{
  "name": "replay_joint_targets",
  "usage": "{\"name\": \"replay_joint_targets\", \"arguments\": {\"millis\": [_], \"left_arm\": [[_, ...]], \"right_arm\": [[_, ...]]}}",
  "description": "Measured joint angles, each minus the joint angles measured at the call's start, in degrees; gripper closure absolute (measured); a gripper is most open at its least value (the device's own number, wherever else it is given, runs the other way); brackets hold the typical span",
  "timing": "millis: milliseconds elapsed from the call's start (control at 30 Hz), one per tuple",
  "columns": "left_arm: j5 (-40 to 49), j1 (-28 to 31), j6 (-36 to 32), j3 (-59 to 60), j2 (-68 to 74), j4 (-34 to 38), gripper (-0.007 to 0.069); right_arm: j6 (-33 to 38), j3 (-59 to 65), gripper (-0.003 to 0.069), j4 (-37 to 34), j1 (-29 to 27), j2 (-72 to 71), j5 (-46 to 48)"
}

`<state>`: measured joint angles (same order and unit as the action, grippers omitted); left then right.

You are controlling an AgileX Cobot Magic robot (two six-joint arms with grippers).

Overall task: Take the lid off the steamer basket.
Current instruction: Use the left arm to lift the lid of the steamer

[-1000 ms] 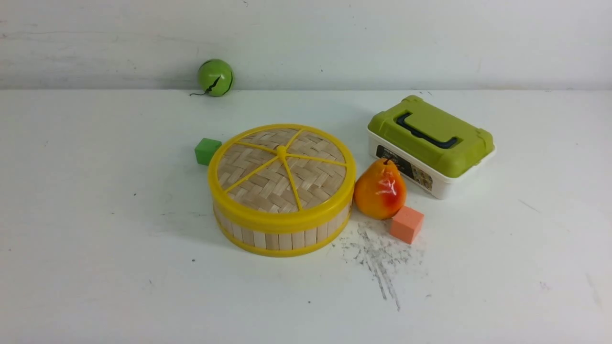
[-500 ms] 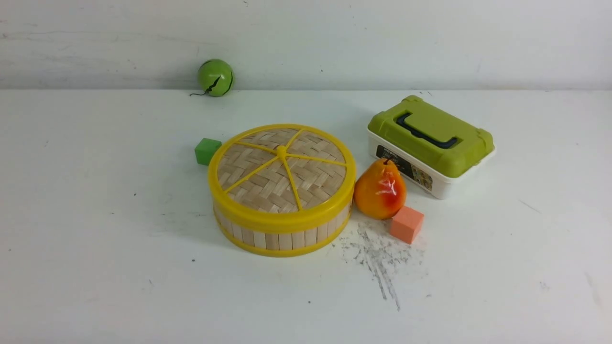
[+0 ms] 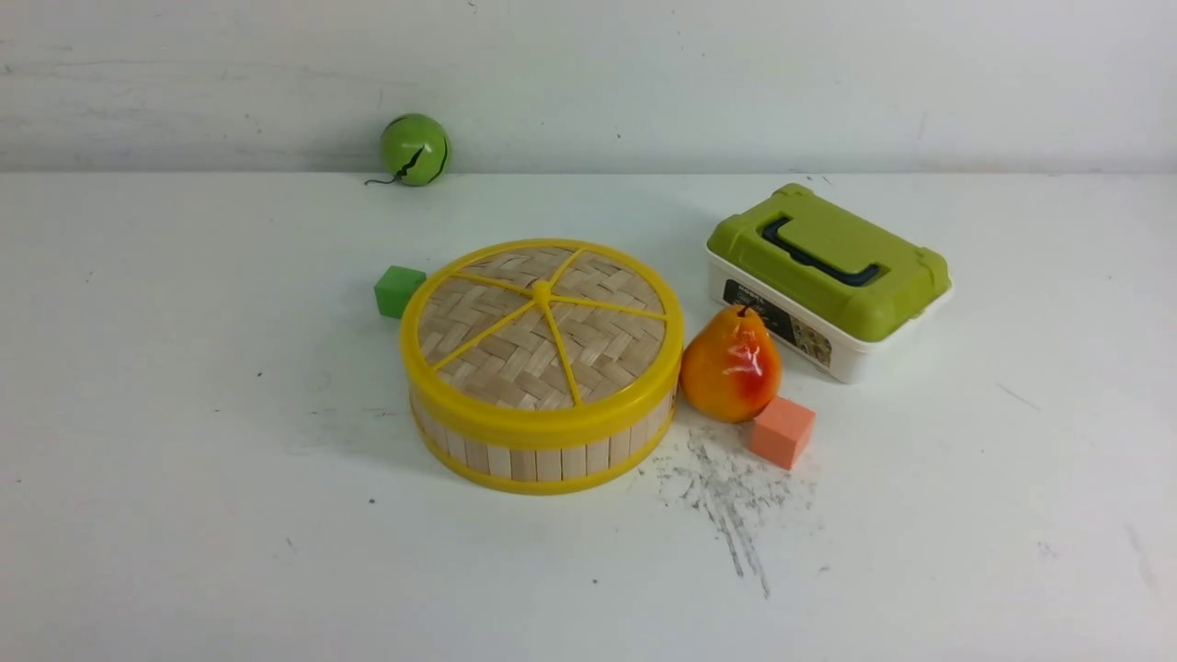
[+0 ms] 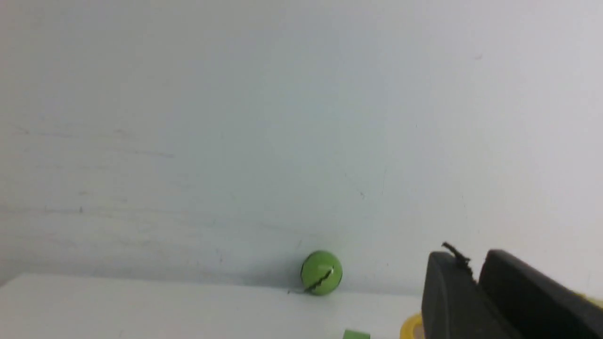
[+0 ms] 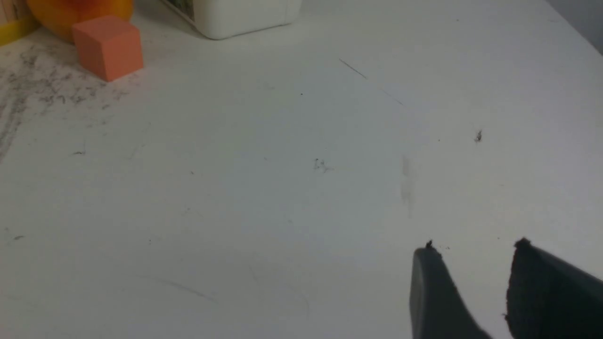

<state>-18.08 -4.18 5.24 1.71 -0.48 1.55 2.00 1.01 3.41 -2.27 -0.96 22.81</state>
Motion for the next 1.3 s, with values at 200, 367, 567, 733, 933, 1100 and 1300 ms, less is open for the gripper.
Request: {"name": "replay_joint_targets", "arguments": {"millis": [200,367,567,733,933,1100,1300], "left_arm": [[-1.4,0.0,5.6,0.0,0.0,2.7,0.0524],[4.5,0.0,21.2,-1.8,0.0,9.0,0.0572],[21.5,0.0,23.7,-14.2,6.4,5.3,0.0637],[38.4,0.0,23.9,-27.4,22.7,4.4,0.0637],[51.7,0.0,20.6,-37.4,43.0,3.4,0.0637],[56.1,0.0,15.3,-42.4,58.5,7.6,0.0637],[62.0,0.0,-3.8,-50.9,71.2,27.6,0.0637]], "right_arm": [[0.0,0.0,0.0419,0.0,0.0,0.0,0.0],[0.0,0.0,0.0419,0.0,0.0,0.0,0.0],[0.0,0.0,0.0419,0.0,0.0,0.0,0.0],[0.0,0.0,0.0419,0.0,0.0,0.0,0.0],[0.0,0.0,0.0419,0.0,0.0,0.0,0.0],[0.0,0.0,0.0419,0.0,0.0,0.0,0.0],[0.0,0.0,0.0419,0.0,0.0,0.0,0.0]]}}
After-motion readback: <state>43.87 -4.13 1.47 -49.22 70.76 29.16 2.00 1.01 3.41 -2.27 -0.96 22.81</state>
